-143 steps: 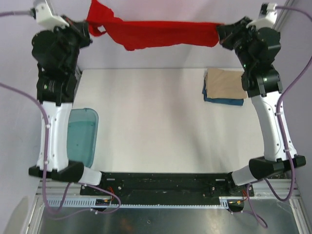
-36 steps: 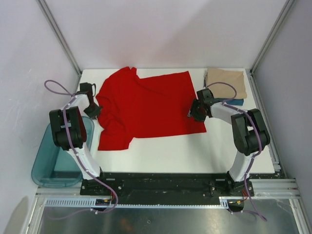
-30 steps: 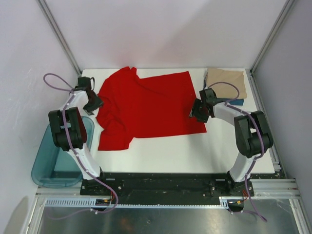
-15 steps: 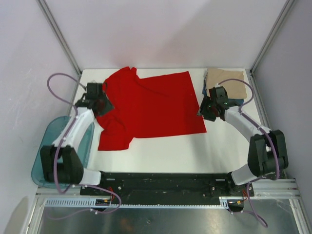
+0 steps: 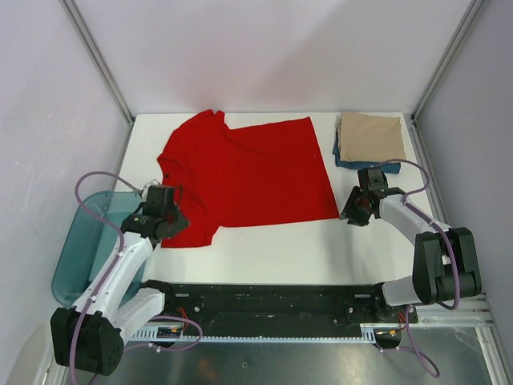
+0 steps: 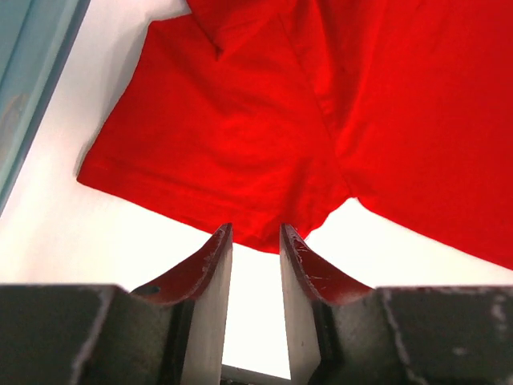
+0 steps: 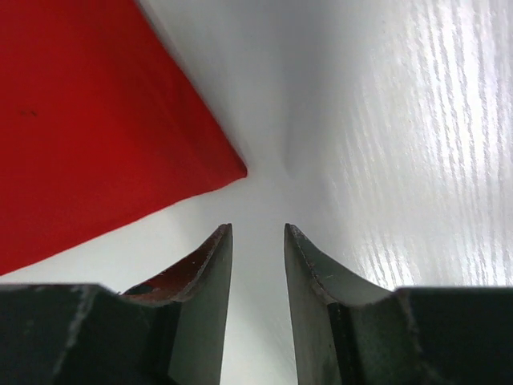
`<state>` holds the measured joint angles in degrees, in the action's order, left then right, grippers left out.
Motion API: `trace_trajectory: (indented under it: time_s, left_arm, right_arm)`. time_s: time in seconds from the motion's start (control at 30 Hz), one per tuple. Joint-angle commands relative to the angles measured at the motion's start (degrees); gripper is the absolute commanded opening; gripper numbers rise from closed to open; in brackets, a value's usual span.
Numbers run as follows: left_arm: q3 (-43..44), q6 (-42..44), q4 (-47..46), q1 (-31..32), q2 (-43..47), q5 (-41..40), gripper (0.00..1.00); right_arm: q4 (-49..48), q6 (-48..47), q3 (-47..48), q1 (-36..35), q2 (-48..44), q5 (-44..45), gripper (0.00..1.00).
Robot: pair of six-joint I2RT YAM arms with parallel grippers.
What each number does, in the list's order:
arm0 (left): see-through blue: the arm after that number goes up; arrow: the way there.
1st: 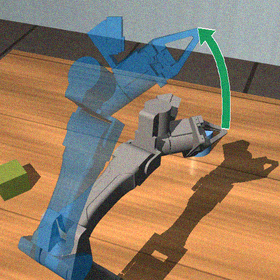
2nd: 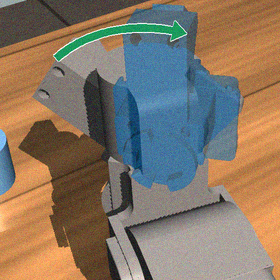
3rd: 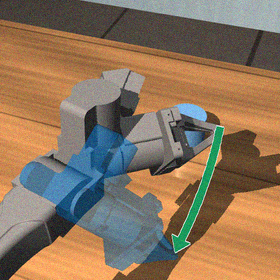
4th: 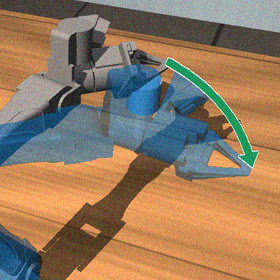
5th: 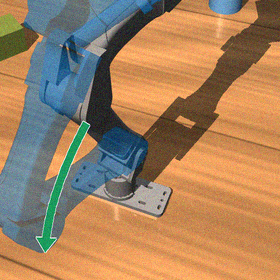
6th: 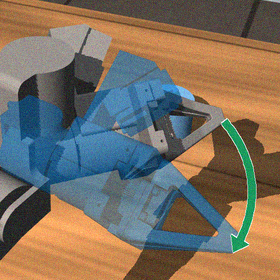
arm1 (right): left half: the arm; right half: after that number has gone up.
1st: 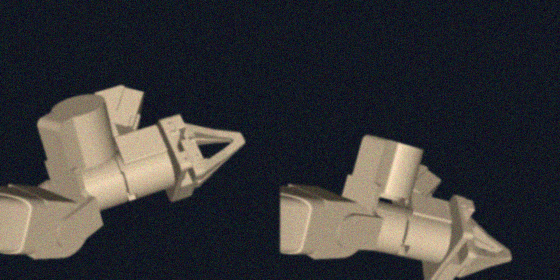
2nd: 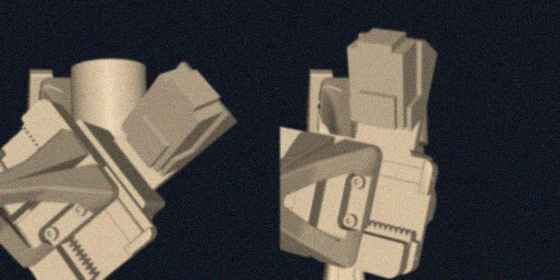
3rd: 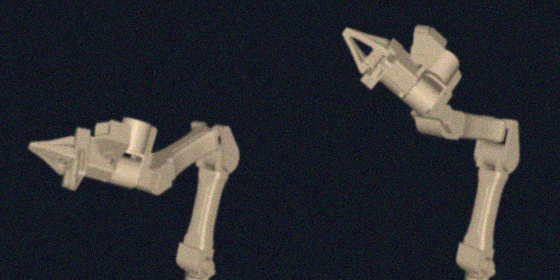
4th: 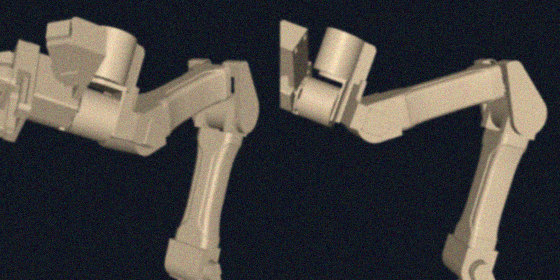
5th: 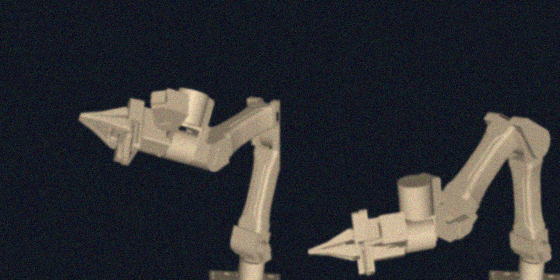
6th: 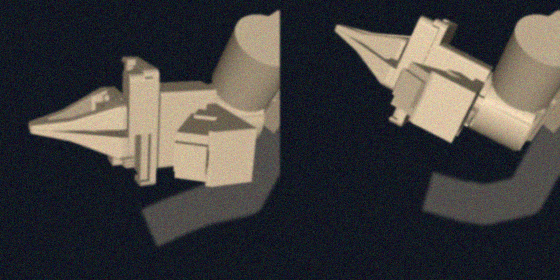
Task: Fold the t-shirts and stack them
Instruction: Flatten out the tshirt, then grap the side of the flattened tshirt closest away from the robot with both arms
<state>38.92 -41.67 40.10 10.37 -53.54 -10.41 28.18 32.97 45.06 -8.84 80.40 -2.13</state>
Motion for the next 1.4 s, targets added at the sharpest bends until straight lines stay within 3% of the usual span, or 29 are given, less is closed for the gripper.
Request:
trace_trajectory:
  time_s: [0.0, 0.57, 0.93, 1.37]
  left_arm:
    - [-1.3, -2.3, 0.8, 0.9, 2.2, -2.1, 0.34]
    - [-3.5, -7.5, 4.0, 1.7, 5.5, -6.0, 0.36]
    - [-5.2, -15.9, 5.5, 2.5, 0.6, -13.9, 0.38]
    - [-3.1, -14.2, 3.1, 4.5, -12.0, -16.0, 0.47]
  right_arm:
    - [-5.4, 0.4, 0.1, 0.3, 0.8, -2.2, 0.36]
    - [-10.5, 4.0, 0.1, -2.9, 8.3, 0.0, 0.36]
    - [-10.1, 3.1, 1.1, -1.2, 10.0, 5.5, 0.02]
    - [-8.0, 0.9, 5.4, 4.8, 12.7, 5.4, 0.0]
